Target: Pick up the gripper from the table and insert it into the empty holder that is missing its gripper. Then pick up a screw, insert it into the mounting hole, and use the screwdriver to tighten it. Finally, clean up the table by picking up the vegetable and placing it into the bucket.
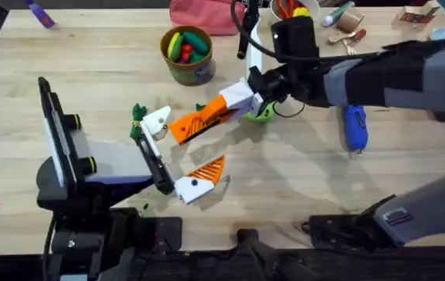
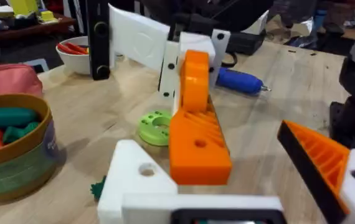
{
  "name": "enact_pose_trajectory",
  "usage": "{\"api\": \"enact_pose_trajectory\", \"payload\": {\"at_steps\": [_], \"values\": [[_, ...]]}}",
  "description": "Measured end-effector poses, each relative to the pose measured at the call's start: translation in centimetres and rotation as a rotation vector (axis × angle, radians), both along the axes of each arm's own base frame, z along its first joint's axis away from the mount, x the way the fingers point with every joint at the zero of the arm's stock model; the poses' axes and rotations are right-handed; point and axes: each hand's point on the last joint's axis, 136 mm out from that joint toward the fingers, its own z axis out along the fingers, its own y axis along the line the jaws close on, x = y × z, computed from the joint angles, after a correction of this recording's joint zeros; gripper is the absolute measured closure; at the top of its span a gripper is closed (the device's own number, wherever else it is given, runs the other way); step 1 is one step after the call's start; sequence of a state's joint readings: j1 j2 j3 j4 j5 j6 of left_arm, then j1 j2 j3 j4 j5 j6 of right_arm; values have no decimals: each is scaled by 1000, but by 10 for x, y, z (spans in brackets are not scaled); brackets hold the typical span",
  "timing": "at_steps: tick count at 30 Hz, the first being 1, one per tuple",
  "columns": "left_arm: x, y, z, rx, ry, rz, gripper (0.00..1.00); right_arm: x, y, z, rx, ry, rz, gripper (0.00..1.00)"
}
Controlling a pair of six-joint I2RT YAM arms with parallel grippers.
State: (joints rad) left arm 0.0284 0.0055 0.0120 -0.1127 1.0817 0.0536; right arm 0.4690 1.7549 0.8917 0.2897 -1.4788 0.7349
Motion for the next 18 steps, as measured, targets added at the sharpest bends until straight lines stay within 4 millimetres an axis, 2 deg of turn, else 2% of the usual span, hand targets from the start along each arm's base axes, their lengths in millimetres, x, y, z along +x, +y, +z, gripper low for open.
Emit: {"api": "enact_pose_trajectory", "payload": {"at_steps": [5, 18], "values": [[0, 0, 0, 0, 0, 0, 15, 3, 2, -8, -17, 18, -8, 993], [0, 0, 0, 0, 0, 0, 15, 4, 5, -6, -16, 6, -12, 993]]}}
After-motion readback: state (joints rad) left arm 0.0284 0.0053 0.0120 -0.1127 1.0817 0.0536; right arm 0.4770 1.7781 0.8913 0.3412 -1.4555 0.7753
